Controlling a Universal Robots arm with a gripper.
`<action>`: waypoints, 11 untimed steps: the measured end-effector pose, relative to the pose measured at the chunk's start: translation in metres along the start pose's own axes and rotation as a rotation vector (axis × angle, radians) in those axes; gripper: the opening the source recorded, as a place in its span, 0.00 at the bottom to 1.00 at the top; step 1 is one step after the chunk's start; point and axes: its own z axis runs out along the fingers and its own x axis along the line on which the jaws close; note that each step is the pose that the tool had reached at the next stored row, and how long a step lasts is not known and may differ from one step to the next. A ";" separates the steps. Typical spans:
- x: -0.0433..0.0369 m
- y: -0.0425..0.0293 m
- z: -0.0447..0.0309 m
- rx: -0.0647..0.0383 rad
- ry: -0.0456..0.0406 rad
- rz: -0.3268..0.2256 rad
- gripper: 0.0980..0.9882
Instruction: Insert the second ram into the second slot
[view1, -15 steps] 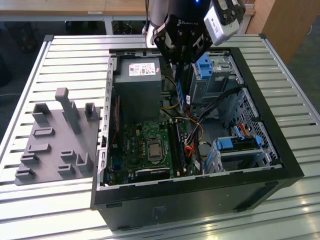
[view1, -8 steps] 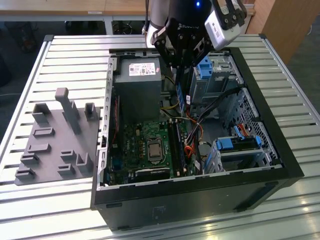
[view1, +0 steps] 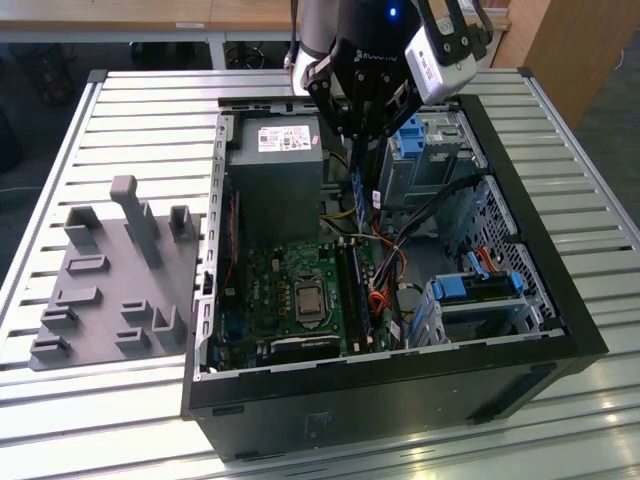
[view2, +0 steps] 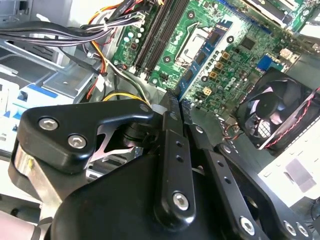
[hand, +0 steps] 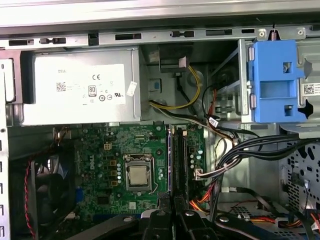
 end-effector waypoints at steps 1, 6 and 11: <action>0.0000 0.0000 0.0004 0.000 0.0001 0.000 0.04; -0.0001 0.0000 0.0023 0.000 0.0000 0.000 0.04; -0.0002 -0.0012 0.0044 0.000 0.0001 0.000 0.04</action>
